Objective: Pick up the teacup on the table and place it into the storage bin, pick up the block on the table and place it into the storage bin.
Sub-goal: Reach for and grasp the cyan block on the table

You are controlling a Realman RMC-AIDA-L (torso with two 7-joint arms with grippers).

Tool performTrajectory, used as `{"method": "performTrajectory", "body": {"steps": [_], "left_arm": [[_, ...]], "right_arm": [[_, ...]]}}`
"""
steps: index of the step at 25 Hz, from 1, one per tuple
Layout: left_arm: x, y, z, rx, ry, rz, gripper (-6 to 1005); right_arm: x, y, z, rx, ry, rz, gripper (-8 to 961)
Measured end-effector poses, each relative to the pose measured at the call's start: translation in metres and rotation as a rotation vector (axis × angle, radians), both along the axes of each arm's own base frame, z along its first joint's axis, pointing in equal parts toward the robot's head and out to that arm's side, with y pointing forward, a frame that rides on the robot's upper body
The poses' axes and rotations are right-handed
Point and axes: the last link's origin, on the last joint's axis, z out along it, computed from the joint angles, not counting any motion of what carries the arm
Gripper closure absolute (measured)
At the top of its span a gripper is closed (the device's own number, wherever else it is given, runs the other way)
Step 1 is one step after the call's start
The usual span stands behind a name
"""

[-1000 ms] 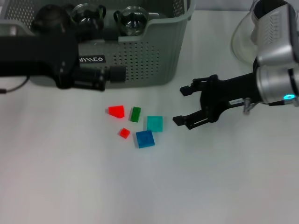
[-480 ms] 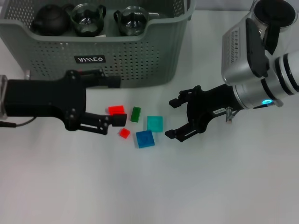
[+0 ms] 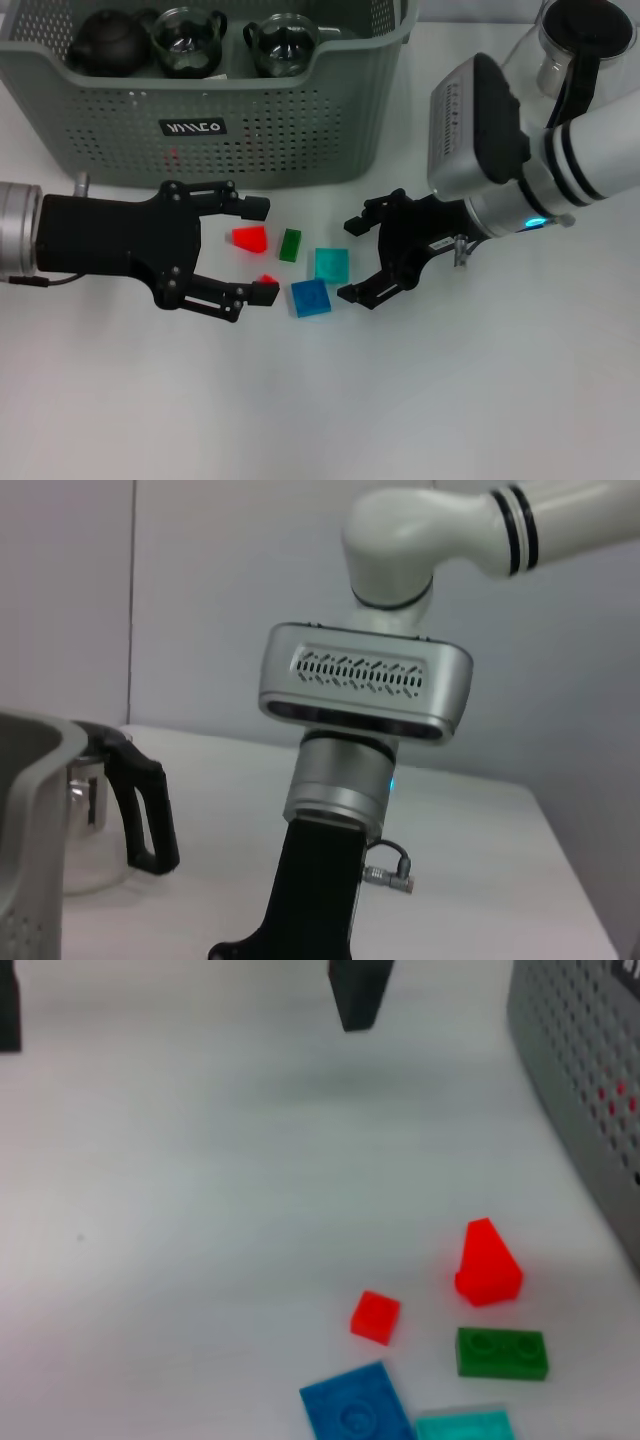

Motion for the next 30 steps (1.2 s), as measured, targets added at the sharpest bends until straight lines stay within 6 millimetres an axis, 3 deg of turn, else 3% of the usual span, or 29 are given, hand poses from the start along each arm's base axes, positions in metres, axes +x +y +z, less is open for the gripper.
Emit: {"method": "performTrajectory", "body": {"steps": [30], "left_arm": [[0.006, 0.005, 0.000, 0.005, -0.001, -0.001, 68]], "right_arm": [[-0.001, 0.001, -0.022, 0.093, -0.009, 0.018, 109]]}}
